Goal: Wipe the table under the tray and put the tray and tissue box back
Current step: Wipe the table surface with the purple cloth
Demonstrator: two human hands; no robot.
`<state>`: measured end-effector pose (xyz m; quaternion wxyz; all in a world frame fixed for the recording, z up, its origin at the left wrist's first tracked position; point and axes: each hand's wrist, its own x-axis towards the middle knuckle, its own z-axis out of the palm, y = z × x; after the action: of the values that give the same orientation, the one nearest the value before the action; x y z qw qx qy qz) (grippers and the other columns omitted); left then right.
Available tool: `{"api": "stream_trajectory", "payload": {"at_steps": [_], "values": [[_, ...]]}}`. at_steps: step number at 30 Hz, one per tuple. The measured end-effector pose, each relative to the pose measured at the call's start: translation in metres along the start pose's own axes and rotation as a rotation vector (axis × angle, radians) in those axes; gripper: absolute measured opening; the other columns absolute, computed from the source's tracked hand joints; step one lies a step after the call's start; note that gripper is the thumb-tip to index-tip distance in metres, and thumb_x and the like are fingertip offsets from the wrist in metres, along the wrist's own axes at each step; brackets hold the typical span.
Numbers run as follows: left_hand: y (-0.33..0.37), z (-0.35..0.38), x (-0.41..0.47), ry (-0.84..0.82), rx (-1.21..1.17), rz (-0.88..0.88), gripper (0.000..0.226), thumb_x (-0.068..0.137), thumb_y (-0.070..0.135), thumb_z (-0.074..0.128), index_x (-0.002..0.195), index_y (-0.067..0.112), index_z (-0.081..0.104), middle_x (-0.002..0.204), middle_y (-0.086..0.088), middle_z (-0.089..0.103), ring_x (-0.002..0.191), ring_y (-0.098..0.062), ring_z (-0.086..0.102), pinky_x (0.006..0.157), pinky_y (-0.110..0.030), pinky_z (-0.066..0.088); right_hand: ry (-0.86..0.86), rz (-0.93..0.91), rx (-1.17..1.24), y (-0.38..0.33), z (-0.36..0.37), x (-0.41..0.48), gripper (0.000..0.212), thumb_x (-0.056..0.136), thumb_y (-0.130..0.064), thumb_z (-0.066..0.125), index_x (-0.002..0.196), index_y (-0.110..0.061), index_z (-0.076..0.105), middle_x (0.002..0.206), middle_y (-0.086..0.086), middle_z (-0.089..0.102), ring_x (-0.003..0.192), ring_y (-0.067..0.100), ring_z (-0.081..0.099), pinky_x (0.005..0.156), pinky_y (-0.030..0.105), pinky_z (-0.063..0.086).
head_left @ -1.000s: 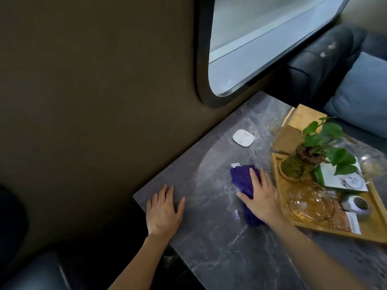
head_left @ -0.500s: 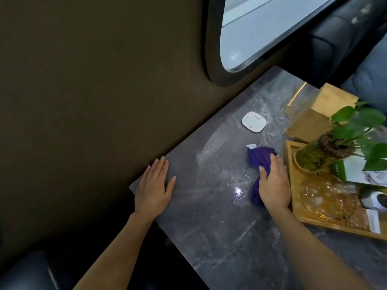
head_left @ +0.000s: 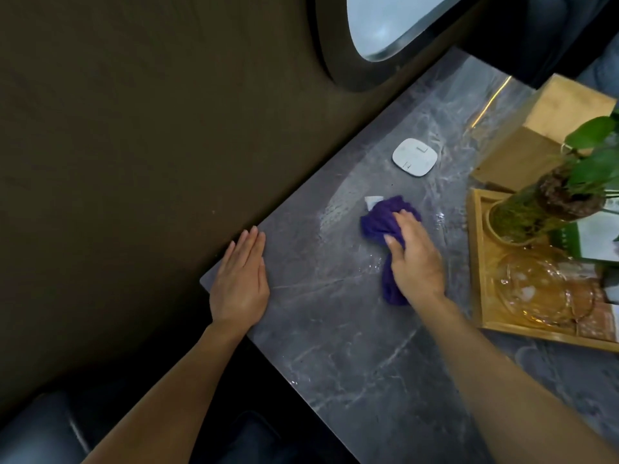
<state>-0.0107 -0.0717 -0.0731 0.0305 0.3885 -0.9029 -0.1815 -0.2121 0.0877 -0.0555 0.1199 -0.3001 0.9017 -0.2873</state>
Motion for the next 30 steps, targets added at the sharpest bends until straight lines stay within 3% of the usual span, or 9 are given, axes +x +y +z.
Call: {"api": "stream_trajectory", "payload": {"at_steps": [5, 8, 11, 15, 19, 22, 24, 26, 30], "values": [[-0.004, -0.001, -0.001, 0.003, -0.078, 0.028, 0.047, 0.097, 0.01, 0.029, 0.143, 0.01, 0.026, 0.155, -0.004, 0.026, 0.143, -0.01, 0.016, 0.12, -0.028, 0.004, -0.189, -0.286, -0.004, -0.026, 0.024, -0.023, 0.041, 0.091, -0.026, 0.046, 0.128, -0.007, 0.05, 0.139, 0.012, 0.048, 0.131, 0.027, 0.041, 0.108, 0.032, 0.027], [-0.004, -0.002, -0.003, 0.041, -0.231, 0.008, 0.046, 0.094, -0.001, 0.032, 0.139, 0.007, 0.037, 0.15, -0.006, 0.036, 0.138, -0.005, 0.02, 0.117, -0.023, 0.006, -0.265, -0.441, -0.008, -0.038, 0.039, -0.05, 0.037, 0.086, -0.022, 0.05, 0.121, -0.008, 0.055, 0.13, 0.014, 0.057, 0.121, 0.029, 0.053, 0.104, 0.037, 0.041], [-0.004, -0.005, -0.004, 0.05, -0.32, -0.031, 0.046, 0.093, -0.005, 0.032, 0.136, 0.006, 0.041, 0.147, -0.008, 0.041, 0.134, -0.004, 0.024, 0.116, -0.022, 0.007, -0.361, -0.611, -0.024, -0.051, 0.05, -0.08, 0.038, 0.082, -0.021, 0.046, 0.117, -0.01, 0.057, 0.125, 0.011, 0.062, 0.116, 0.024, 0.057, 0.107, 0.03, 0.029], [-0.006, -0.006, -0.004, 0.066, -0.363, -0.04, 0.043, 0.094, -0.005, 0.03, 0.133, 0.003, 0.045, 0.144, -0.011, 0.045, 0.132, -0.005, 0.027, 0.116, -0.023, 0.01, -0.486, -0.747, -0.051, -0.06, 0.064, -0.117, 0.04, 0.079, -0.021, 0.045, 0.115, -0.013, 0.06, 0.123, 0.006, 0.064, 0.116, 0.017, 0.057, 0.109, 0.025, 0.027], [-0.009, -0.005, -0.003, 0.01, -0.366, -0.071, 0.042, 0.096, 0.002, 0.03, 0.135, 0.009, 0.044, 0.148, -0.009, 0.041, 0.141, -0.018, 0.027, 0.115, -0.023, 0.011, -0.674, -0.653, 0.14, -0.069, 0.056, -0.128, 0.039, 0.091, -0.016, 0.043, 0.13, -0.012, 0.048, 0.14, 0.006, 0.049, 0.131, 0.015, 0.04, 0.109, 0.014, 0.012], [-0.01, -0.006, -0.002, -0.018, -0.335, -0.076, 0.042, 0.096, 0.004, 0.031, 0.136, 0.01, 0.044, 0.149, -0.006, 0.039, 0.142, -0.017, 0.026, 0.117, -0.025, 0.012, -0.844, -0.351, 0.471, -0.073, 0.032, -0.118, 0.038, 0.09, -0.008, 0.052, 0.128, -0.013, 0.05, 0.131, 0.006, 0.055, 0.12, 0.01, 0.048, 0.104, 0.017, 0.03], [-0.009, -0.006, -0.001, -0.025, -0.324, -0.097, 0.043, 0.095, 0.004, 0.032, 0.136, 0.012, 0.043, 0.149, -0.004, 0.038, 0.142, -0.017, 0.025, 0.117, -0.026, 0.012, -0.813, -0.203, 0.675, -0.07, 0.01, -0.102, 0.038, 0.085, -0.004, 0.057, 0.12, -0.017, 0.055, 0.116, 0.002, 0.061, 0.102, -0.004, 0.056, 0.096, 0.013, 0.039], [-0.008, -0.006, -0.001, -0.013, -0.33, -0.09, 0.044, 0.094, 0.002, 0.033, 0.135, 0.011, 0.044, 0.148, -0.003, 0.04, 0.142, -0.017, 0.026, 0.117, -0.026, 0.01, -0.685, -0.153, 0.697, -0.061, -0.012, -0.075, 0.04, 0.083, -0.002, 0.059, 0.117, -0.021, 0.053, 0.112, -0.001, 0.059, 0.092, -0.014, 0.055, 0.091, 0.006, 0.038], [-0.008, -0.004, -0.005, 0.009, -0.289, -0.077, 0.044, 0.095, 0.003, 0.033, 0.136, 0.011, 0.043, 0.149, -0.003, 0.039, 0.142, -0.016, 0.025, 0.117, -0.025, 0.011, -0.248, -0.136, 0.368, -0.028, -0.043, 0.005, 0.042, 0.086, -0.002, 0.058, 0.127, -0.007, 0.05, 0.128, 0.006, 0.055, 0.116, 0.011, 0.049, 0.103, 0.017, 0.029]]}}
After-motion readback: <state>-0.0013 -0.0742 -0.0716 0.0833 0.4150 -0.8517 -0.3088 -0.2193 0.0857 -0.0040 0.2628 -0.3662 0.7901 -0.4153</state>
